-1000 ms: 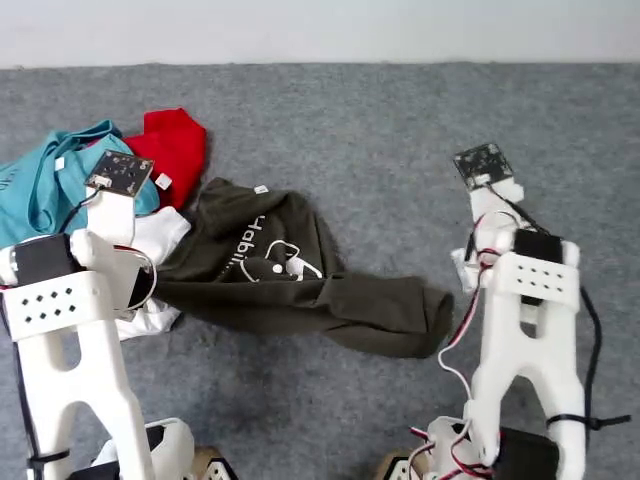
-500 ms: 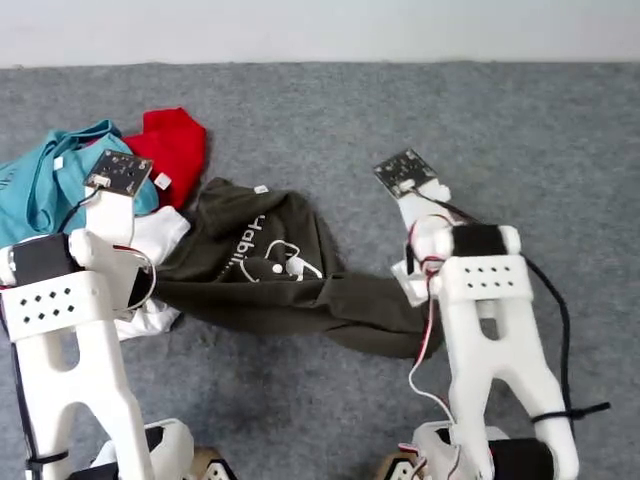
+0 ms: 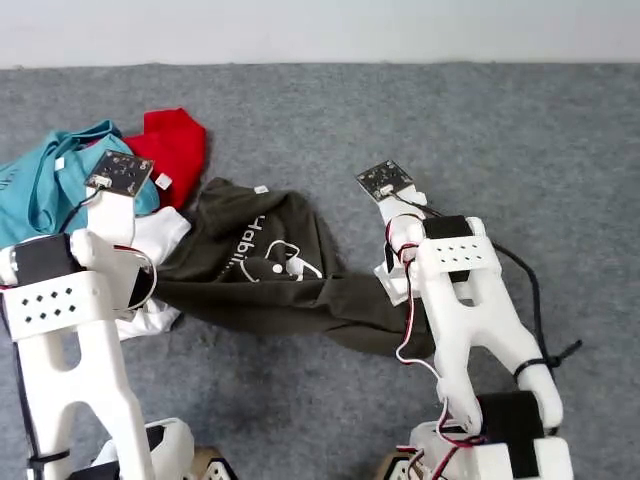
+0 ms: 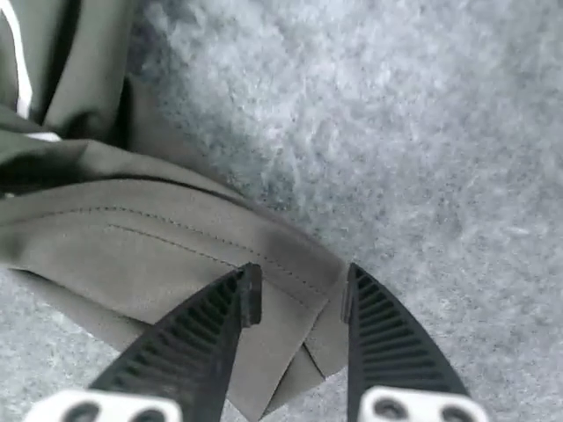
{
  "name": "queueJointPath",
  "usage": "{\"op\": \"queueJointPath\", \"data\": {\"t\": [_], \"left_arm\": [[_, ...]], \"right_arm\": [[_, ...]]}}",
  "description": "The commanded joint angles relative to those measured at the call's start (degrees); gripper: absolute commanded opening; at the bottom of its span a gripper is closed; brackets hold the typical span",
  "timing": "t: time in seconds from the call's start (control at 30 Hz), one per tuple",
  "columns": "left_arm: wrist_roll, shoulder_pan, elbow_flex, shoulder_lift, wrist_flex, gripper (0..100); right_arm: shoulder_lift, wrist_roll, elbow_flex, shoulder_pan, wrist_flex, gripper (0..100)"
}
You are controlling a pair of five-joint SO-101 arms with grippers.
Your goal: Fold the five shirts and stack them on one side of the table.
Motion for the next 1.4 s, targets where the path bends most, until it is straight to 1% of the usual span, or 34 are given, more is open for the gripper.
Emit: {"op": "queueJointPath", "data": {"t": [0.0,0.17,0.33,0.47,0.53,0.63,0.67,0.73,0.8,1.03,1.13,1.37], "left_arm": [[-0.62,-0.18,-0.13,-1.41,-0.7,1],[-0.62,-0.18,-0.13,-1.41,-0.62,1],[-0.62,-0.18,-0.13,-1.41,-0.62,1],[-0.62,-0.18,-0.13,-1.41,-0.62,1],[-0.62,-0.18,-0.13,-1.41,-0.62,1],[-0.62,-0.18,-0.13,-1.41,-0.62,1],[-0.62,-0.18,-0.13,-1.41,-0.53,1],[-0.62,-0.18,-0.13,-1.41,-0.53,1],[-0.62,-0.18,-0.13,-1.41,-0.44,1],[-0.62,-0.18,-0.13,-1.41,-0.44,1],[-0.62,-0.18,-0.13,-1.41,-0.44,1],[-0.62,-0.18,-0.31,-1.76,-0.44,1]], "right_arm": [[0.4,-0.53,-1.41,0.22,-0.66,16.2],[2.95,-0.18,-1.14,2.07,-3.12,16.2],[6.02,-0.18,-1.41,2.15,-6.81,16.2],[6.29,-0.18,-1.41,2.15,-7.34,15.9],[6.37,-0.18,-1.41,2.15,-7.25,12.8],[6.37,-0.53,-1.41,2.15,-7.52,1.8],[6.37,-0.53,-1.41,2.15,-7.52,0.2],[6.37,-0.53,-1.41,2.15,-7.16,2.5],[6.64,-0.53,-1.32,2.42,-7.08,0.8],[4.79,-0.35,-1.41,2.15,-6.99,0.9],[0.84,-0.35,-2.37,2.51,-4.88,0.9],[-14.29,-0.26,-12.48,2.59,7.96,0.9]]}}
